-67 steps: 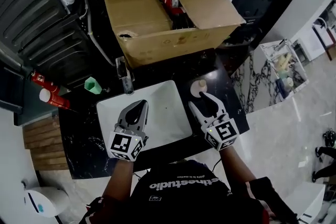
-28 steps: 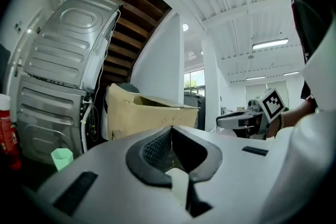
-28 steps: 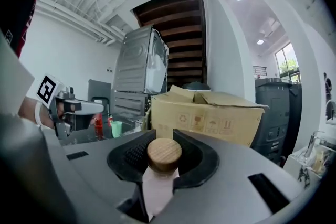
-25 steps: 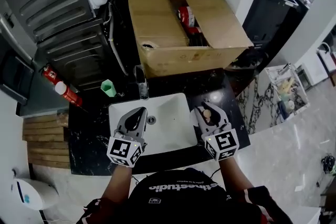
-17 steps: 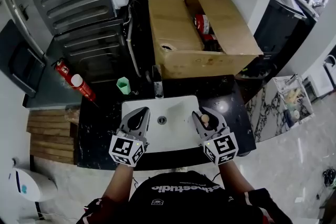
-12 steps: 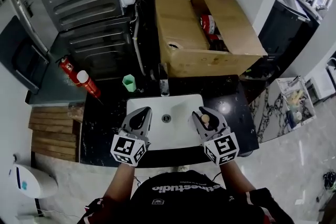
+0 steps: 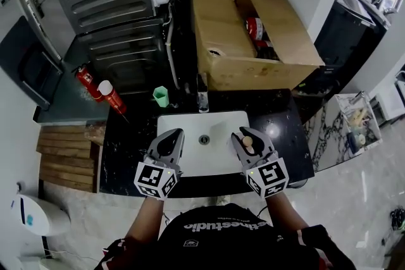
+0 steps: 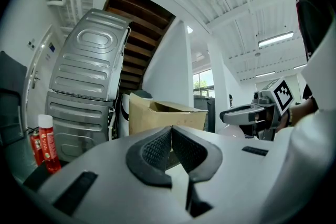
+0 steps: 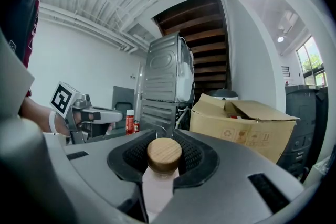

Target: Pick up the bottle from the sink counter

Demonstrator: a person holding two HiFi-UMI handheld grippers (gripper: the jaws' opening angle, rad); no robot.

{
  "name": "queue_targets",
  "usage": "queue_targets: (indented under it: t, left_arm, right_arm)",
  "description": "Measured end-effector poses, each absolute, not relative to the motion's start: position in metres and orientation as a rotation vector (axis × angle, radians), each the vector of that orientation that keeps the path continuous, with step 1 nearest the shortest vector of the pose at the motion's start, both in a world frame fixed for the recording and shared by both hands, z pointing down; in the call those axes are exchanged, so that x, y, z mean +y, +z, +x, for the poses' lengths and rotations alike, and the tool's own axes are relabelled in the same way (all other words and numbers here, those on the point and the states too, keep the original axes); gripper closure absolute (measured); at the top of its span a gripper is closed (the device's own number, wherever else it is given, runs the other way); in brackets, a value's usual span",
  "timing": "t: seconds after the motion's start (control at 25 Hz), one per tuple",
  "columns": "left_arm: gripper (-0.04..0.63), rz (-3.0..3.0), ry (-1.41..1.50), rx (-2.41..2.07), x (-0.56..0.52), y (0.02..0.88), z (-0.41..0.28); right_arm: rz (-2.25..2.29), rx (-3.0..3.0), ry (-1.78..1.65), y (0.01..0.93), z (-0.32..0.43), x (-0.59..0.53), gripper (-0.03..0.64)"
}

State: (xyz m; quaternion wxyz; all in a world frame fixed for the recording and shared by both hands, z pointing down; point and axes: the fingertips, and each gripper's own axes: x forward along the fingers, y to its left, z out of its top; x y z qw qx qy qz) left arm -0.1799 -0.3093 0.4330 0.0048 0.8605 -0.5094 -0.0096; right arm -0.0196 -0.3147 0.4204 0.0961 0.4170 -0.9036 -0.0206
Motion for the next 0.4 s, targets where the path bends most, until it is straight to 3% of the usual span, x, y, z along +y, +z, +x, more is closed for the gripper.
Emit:
queue_targets:
  t: [0.4]
  left_arm:
    - [0.58, 2.693, -0.044, -1.616, -0.3076, 0.4272, -0.1727]
  right_arm:
    - [1.248, -2.687, -0.061, 0.4169, -0.0136, -0.3104, 0.486]
